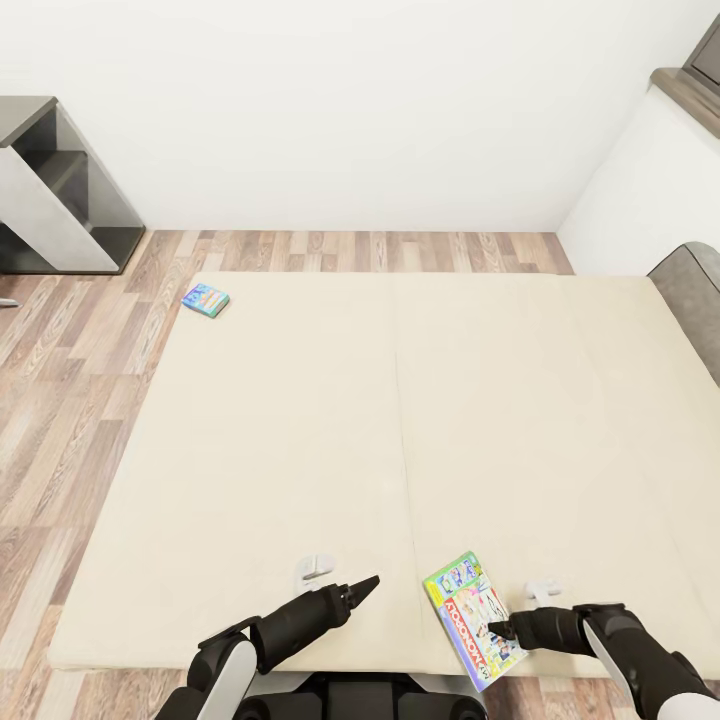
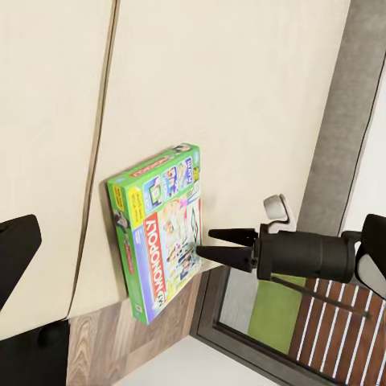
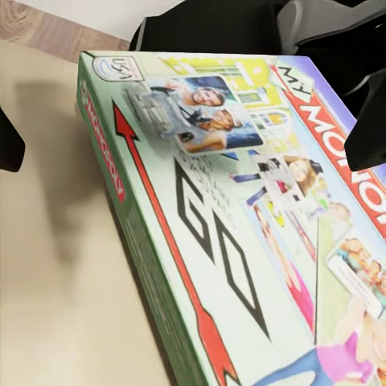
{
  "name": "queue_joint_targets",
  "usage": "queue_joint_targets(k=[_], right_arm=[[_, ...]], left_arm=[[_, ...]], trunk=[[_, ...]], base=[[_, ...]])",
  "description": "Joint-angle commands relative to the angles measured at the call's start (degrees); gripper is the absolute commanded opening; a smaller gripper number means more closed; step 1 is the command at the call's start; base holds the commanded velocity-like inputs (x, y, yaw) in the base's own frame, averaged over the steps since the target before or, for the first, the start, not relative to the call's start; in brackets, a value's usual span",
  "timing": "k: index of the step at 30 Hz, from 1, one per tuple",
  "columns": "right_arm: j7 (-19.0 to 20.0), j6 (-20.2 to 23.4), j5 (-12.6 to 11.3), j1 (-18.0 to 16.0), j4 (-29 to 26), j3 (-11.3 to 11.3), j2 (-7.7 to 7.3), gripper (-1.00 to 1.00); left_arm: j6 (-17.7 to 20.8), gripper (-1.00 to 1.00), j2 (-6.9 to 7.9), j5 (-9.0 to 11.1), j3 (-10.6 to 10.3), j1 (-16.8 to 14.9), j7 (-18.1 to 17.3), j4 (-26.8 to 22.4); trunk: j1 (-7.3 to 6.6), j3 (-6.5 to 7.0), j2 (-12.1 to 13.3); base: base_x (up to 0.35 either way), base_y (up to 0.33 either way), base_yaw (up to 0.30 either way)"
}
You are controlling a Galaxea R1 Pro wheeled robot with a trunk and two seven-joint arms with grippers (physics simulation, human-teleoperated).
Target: Put all the toys in the child's room - the three board games (two on the bed and one on the table), the two jigsaw puzzles on the table, and the tennis ball on the table - inside the toy box on the table in the child's room.
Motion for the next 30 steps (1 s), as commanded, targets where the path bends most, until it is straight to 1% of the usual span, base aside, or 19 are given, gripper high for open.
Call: queue_joint_targets(k=[1,30], right_arm=[[0.20,0.20,0.14,0.00,-0.09,0.09,-0.03,1.00],[-0.26,-0.20,-0.18,-0.84,-0.17,-0.12,0.05,1.00]], left_arm=[[0.45,1.00,-0.02,0.44,0.06,-0.01,0.04,-0.03],[0.39,1.00,-0.06,0.42,0.06,-0.09,0.05,0.32]], trunk=[[0.01,-0.04,-0.04],[0.01,-0.04,-0.04]], base=[[0.000,0.000,0.000],[0.000,0.000,0.000]])
